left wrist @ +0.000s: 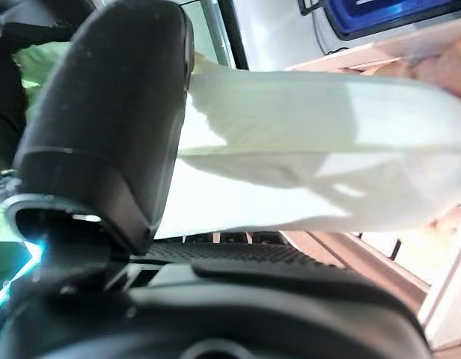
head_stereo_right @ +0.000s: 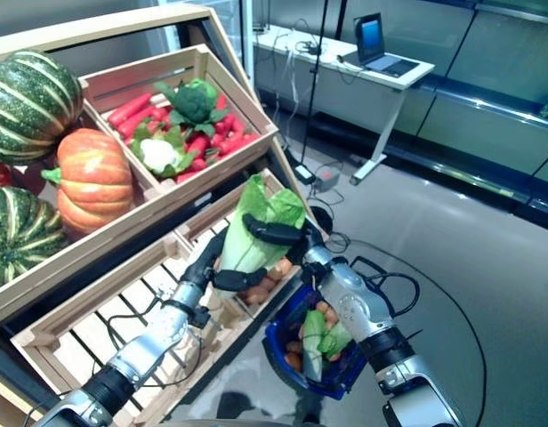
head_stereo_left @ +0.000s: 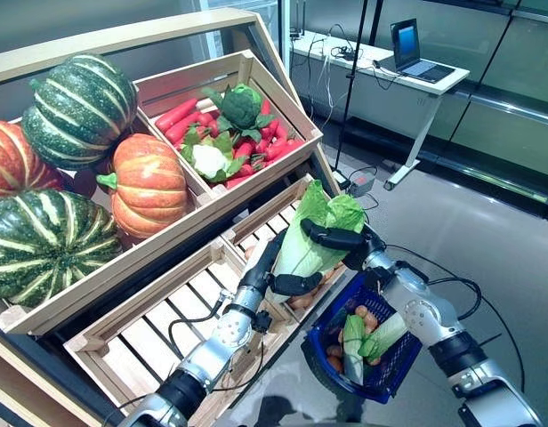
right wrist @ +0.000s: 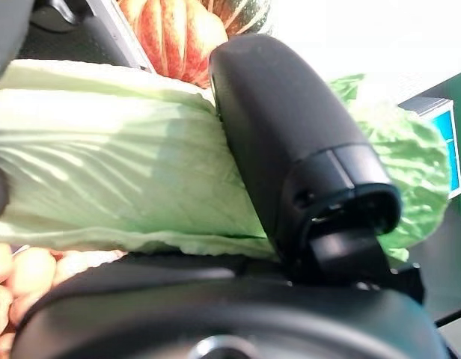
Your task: Put vegetables into the basket
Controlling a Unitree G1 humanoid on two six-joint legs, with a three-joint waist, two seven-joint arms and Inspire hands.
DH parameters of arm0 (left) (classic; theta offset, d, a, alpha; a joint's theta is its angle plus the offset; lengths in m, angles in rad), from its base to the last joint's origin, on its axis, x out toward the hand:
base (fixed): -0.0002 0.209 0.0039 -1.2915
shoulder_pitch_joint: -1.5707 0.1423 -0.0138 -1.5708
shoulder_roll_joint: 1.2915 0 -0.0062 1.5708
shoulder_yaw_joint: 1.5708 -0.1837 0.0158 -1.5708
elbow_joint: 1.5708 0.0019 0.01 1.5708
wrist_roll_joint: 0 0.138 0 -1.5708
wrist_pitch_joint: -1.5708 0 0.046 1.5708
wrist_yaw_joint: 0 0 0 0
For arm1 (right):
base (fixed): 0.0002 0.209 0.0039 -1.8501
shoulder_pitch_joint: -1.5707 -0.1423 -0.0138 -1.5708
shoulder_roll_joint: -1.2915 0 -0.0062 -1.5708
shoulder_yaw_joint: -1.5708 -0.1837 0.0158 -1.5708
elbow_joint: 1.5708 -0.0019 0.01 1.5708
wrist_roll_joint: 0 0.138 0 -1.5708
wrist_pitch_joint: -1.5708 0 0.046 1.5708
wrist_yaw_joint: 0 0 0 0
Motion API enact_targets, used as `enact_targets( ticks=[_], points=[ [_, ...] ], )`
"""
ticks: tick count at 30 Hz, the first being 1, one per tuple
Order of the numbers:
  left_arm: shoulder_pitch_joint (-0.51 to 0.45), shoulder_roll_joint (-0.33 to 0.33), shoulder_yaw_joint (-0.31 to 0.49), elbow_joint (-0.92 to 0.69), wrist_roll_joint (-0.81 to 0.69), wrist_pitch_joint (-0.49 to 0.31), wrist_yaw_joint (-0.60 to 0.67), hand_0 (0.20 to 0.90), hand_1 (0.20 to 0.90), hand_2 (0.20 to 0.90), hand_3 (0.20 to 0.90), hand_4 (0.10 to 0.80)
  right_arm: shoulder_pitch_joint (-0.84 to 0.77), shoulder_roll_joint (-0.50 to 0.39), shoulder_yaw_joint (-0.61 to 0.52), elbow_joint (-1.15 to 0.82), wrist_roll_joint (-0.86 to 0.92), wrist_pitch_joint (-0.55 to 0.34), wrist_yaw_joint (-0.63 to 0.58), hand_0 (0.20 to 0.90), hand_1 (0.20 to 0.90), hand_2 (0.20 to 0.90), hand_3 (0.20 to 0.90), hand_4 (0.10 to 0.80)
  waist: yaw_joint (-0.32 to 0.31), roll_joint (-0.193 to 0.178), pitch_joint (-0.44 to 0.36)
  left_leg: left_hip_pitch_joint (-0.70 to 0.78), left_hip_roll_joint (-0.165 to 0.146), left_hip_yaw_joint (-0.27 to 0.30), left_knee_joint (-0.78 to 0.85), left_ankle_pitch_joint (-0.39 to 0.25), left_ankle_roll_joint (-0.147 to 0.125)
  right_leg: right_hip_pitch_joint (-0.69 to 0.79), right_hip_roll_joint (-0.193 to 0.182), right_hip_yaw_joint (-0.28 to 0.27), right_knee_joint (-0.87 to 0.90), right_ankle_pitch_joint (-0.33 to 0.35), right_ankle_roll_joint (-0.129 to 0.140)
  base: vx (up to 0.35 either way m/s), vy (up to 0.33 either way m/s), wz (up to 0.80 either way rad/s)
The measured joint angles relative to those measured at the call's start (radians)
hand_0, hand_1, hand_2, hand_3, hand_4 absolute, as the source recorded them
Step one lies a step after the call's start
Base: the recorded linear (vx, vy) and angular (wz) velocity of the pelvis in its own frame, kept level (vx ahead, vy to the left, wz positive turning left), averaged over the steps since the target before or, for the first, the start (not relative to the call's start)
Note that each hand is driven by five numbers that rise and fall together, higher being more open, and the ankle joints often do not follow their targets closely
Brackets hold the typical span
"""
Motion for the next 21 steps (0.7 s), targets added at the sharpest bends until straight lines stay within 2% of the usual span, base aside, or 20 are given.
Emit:
enact_targets(
  ticks=[6, 11, 14, 17, 18, 21],
  points=[
    [0.004, -0.036, 0.0, 0.063, 0.008, 0.004, -0.003, 0.9, 0.9, 0.9, 0.9, 0.8, 0.032, -0.009, -0.022, 0.005, -0.03, -0.015, 0.001, 0.3, 0.3, 0.3, 0.3, 0.4, -0.002, 0.001, 0.0, 0.0, 0.0, 0.002, 0.0, -0.001, 0.001, -0.001, 0.0, 0.002, 0.0, 0.0, 0.0, 0.0, 0.0, 0.0],
    [0.028, -0.04, 0.001, 0.108, 0.012, 0.032, -0.003, 0.9, 0.9, 0.9, 0.9, 0.8, 0.056, -0.018, -0.029, 0.011, -0.032, -0.026, 0.001, 0.3, 0.3, 0.3, 0.3, 0.4, -0.018, 0.002, 0.002, -0.001, 0.0, 0.003, 0.0, -0.001, 0.001, -0.002, 0.0, 0.003, 0.0, 0.0, 0.0, 0.0, 0.0, 0.0],
    [0.033, -0.04, 0.018, 0.189, 0.012, 0.093, -0.001, 0.9, 0.9, 0.9, 0.9, 0.8, 0.057, -0.038, -0.034, 0.011, -0.032, -0.04, 0.001, 0.3, 0.3, 0.3, 0.3, 0.4, -0.026, 0.006, 0.004, -0.001, 0.001, 0.004, 0.0, -0.001, 0.001, -0.003, 0.001, 0.004, 0.0, 0.0, 0.0, 0.0, 0.0, 0.0],
    [0.045, -0.039, 0.092, 0.278, 0.019, 0.172, 0.034, 0.9, 0.9, 0.9, 0.9, 0.8, 0.059, -0.076, -0.075, 0.011, -0.063, -0.046, 0.001, 0.3, 0.3, 0.3, 0.3, 0.4, -0.029, 0.009, 0.006, -0.001, 0.002, 0.007, 0.0, -0.001, 0.001, -0.006, 0.002, 0.006, -0.001, 0.0, 0.0, -0.002, 0.0, -0.01],
    [0.059, -0.032, 0.148, 0.305, 0.019, 0.2, 0.057, 0.9, 0.9, 0.9, 0.9, 0.8, 0.063, -0.107, -0.097, 0.011, -0.069, -0.048, 0.001, 0.3, 0.3, 0.3, 0.3, 0.4, -0.028, 0.008, 0.006, -0.003, 0.003, 0.009, 0.0, -0.001, 0.001, -0.008, 0.003, 0.008, -0.001, 0.0, 0.0, -0.005, 0.001, -0.04],
    [0.102, 0.011, 0.231, 0.321, 0.019, 0.231, 0.103, 0.9, 0.9, 0.9, 0.9, 0.8, 0.077, -0.154, -0.158, 0.02, -0.069, -0.069, 0.001, 0.3, 0.3, 0.3, 0.3, 0.4, -0.026, 0.008, 0.007, -0.005, 0.003, 0.01, -0.001, -0.001, 0.001, -0.012, 0.004, 0.009, 0.0, 0.0, 0.0, -0.003, 0.0, -0.01]
  ],
)
